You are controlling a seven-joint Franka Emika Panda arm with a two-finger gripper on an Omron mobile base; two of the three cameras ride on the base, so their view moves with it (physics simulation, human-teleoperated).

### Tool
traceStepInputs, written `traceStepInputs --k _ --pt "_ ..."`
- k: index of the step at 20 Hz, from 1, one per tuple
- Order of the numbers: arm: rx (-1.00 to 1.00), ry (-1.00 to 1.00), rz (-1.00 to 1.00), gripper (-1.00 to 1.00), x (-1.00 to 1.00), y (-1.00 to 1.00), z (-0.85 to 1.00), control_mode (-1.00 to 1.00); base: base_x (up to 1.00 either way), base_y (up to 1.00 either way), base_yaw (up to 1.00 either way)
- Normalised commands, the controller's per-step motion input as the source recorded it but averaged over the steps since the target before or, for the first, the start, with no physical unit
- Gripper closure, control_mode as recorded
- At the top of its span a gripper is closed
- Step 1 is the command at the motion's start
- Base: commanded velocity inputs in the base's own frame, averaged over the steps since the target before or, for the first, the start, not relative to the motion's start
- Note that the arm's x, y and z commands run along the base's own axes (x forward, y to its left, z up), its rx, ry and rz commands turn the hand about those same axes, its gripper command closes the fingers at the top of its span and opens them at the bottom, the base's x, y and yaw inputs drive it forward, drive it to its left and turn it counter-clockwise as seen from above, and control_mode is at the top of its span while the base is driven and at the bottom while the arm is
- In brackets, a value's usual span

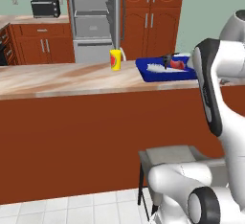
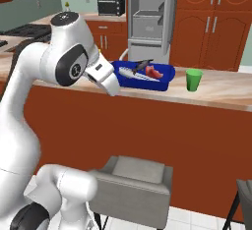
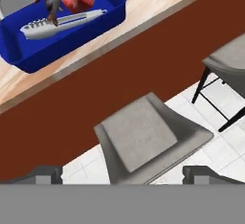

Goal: Gather the sweet potato and avocado from the fridge and place them on a tray on the dining counter. Then gather the steak and fish from the fridge and place them on the other tray.

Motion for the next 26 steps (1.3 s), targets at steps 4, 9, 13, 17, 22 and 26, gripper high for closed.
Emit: traceStepInputs --k 4,9,13,17,22,26 --pt "-0.06 -0.03 0.0 -1.0 -0.82 0.31 -0.07 -1.0 0.0 0.0 0.0" --pt "-0.01 0.02 0.01 -1.0 -0.15 0.05 -0.05 -1.0 0.0 0.0 0.0" --pt "0.0 -0.07 0.0 -1.0 -0.18 -0.14 -0.01 1.0 -0.14 -0.19 -0.01" --pt "0.0 0.0 0.0 -1.0 0.0 0.0 0.0 1.0 -0.56 -0.98 -0.08" --pt "0.0 0.0 0.0 -1.0 0.0 0.0 0.0 1.0 -0.46 -1.0 -0.08" --pt "0.0 0.0 0.0 -1.0 0.0 0.0 0.0 1.0 -0.29 -1.0 -0.06"
